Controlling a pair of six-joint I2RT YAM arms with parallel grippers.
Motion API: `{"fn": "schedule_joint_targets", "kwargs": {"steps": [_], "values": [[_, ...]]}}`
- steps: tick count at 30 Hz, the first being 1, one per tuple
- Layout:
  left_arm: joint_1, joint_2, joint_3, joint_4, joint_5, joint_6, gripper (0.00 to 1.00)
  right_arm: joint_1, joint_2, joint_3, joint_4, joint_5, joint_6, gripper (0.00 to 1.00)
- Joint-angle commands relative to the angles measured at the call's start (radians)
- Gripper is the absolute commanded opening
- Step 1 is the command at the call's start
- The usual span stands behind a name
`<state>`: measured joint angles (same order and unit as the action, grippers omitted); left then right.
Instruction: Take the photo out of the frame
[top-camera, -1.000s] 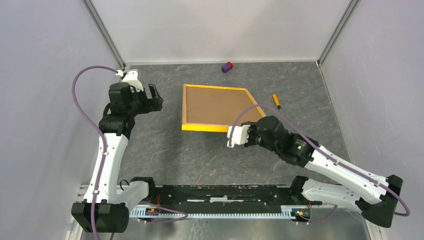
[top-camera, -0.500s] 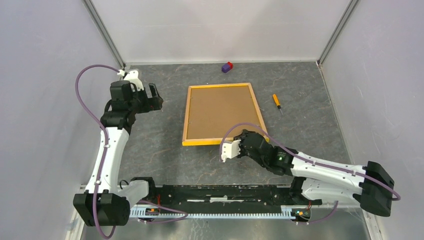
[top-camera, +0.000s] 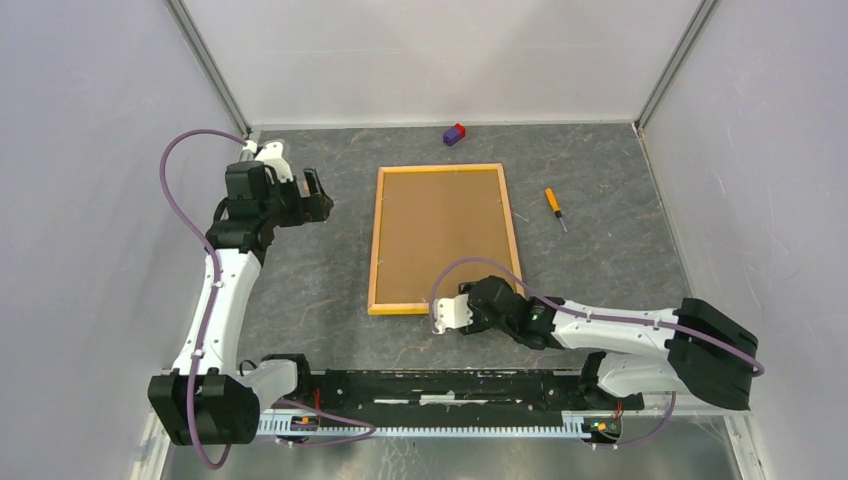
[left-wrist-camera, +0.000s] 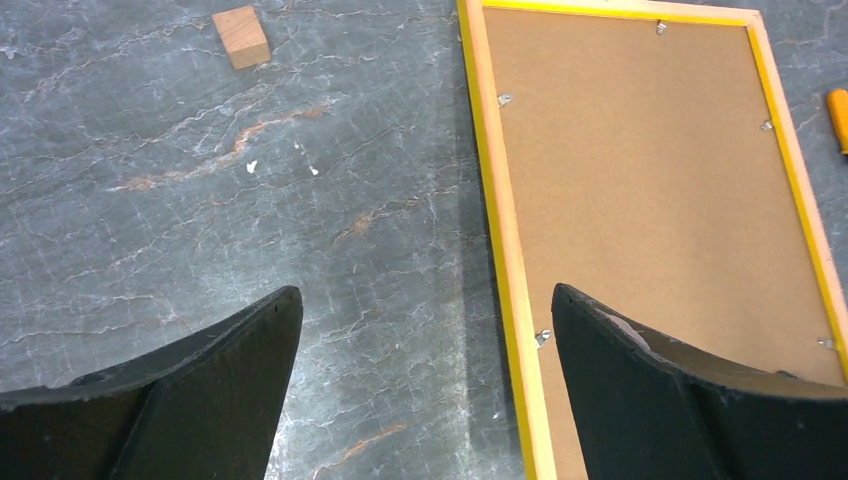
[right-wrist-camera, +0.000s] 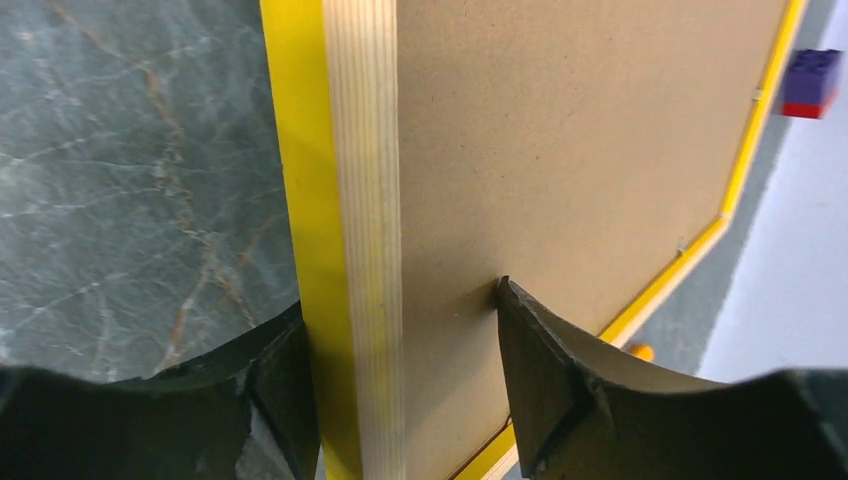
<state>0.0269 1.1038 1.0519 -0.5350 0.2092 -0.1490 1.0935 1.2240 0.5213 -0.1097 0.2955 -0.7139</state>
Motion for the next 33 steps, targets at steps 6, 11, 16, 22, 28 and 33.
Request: {"fn": "schedule_joint_targets", "kwargs": {"steps": [6, 11, 16, 22, 28, 33], "values": [[0.004, 0.017, 0.002, 0.037, 0.067, -0.013, 1.00, 0.001, 0.065, 0.035, -0.014, -0.209, 0.141, 0.75], [0.003, 0.026, 0.015, 0.012, 0.120, 0.027, 1.00, 0.000, 0.044, 0.066, -0.050, -0.324, 0.130, 0.98], [0.003, 0.063, 0.042, -0.048, 0.200, 0.098, 1.00, -0.081, 0.006, 0.140, -0.114, -0.497, 0.152, 0.98], [-0.013, 0.135, 0.065, -0.141, 0.260, 0.231, 1.00, -0.358, -0.002, 0.247, -0.189, -0.734, 0.175, 0.98], [-0.104, 0.219, 0.058, -0.174, 0.193, 0.318, 1.00, -0.618, 0.072, 0.301, -0.247, -0.855, 0.187, 0.98], [-0.154, 0.314, 0.049, -0.117, 0.163, 0.315, 1.00, -0.800, 0.199, 0.364, -0.298, -0.963, 0.196, 0.98]]}}
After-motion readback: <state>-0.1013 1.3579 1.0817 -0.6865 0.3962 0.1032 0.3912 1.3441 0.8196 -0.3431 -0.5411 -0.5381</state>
